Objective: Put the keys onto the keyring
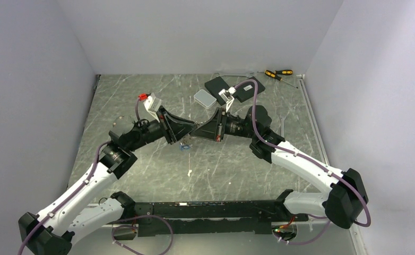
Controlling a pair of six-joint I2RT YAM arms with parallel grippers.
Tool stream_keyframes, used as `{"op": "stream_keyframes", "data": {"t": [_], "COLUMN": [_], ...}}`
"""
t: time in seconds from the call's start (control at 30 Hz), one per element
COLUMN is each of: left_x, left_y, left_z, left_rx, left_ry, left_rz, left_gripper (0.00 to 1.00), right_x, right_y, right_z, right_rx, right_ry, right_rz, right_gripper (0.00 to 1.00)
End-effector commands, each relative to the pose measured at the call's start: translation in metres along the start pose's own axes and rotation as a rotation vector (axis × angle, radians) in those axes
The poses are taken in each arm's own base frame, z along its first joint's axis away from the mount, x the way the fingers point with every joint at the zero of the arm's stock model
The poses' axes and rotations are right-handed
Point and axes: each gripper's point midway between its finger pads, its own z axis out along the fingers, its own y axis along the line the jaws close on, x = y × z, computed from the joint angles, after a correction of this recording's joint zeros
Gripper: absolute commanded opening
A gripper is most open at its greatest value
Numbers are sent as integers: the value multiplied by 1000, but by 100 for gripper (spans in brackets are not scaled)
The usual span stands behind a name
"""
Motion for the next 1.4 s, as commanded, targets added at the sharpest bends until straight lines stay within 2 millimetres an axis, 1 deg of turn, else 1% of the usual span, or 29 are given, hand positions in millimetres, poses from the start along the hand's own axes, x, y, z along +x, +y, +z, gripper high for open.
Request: {"op": "stream_keyframes", "data": {"t": [0.0, 0.07, 0.17, 0.2, 0.23, 0.27, 0.4, 0.47, 0.5, 0.53, 0.57, 0.6, 0.63, 0.67, 0.83, 0.93, 1.0, 1.07, 1.17, 1.27, 1.37], "left_x": [-2, 3, 8, 9, 11, 11, 11, 10, 9, 9, 8, 6, 6, 5, -1, -1, 2, 2, -1, 1, 4], "left_y": [-18, -21, -22, -23, -23, -24, -25, -21, -19, -15, -11, -10, -8, -6, 0, 3, 12, 20, 26, 30, 33], "left_z": [0, -1, -1, -1, -1, -1, -4, -5, -6, -6, -6, -6, -7, -7, -10, -9, -11, -13, -13, -10, -5], "left_rx": [93, 108, 124, 131, 133, 132, 135, 106, 91, 65, 38, 20, 1, -19, -115, -160, -235, -312, -382, -414, -419], "left_ry": [21, 48, 75, 81, 87, 90, 82, 75, 74, 78, 86, 93, 107, 120, 158, 178, 209, 231, 209, 162, 121], "left_rz": [12, 8, 1, -1, -8, -19, -10, 0, 8, 13, 15, 18, 16, 9, -59, -119, -167, -212, -307, -422, -509], "left_gripper": [29, 26, 19, 14, 3, 0, 0, 0, 0, 0, 0, 0, 0, 0, 0, 0, 0, 0, 0, 0, 0], "right_x": [-25, -26, -27, -28, -28, -29, -28, -26, -26, -25, -25, -24, -23, -21, -12, -13, -11, -4, 7, 12, 21], "right_y": [31, 32, 32, 32, 32, 32, 30, 25, 22, 19, 15, 10, 6, 0, -29, -39, -42, -40, -40, -44, -48], "right_z": [2, 3, 5, 6, 6, 6, 7, 8, 7, 7, 5, 3, 1, -3, -28, -41, -46, -48, -50, -50, -44], "right_rx": [-94, -95, -99, -100, -103, -103, -94, -74, -55, -33, -10, 24, 56, 91, 281, 343, 349, 311, 276, 316, 336], "right_ry": [-68, -70, -68, -68, -67, -68, -63, -51, -49, -45, -41, -35, -24, -10, 51, 48, 58, 82, 80, 41, 14], "right_rz": [-114, -118, -121, -122, -123, -124, -122, -126, -134, -143, -158, -176, -198, -224, -377, -483, -548, -613, -754, -932, -1056], "right_gripper": [0, 0, 0, 0, 0, 0, 0, 0, 12, 28, 41, 50, 55, 58, 60, 60, 60, 60, 62, 64, 64]}}
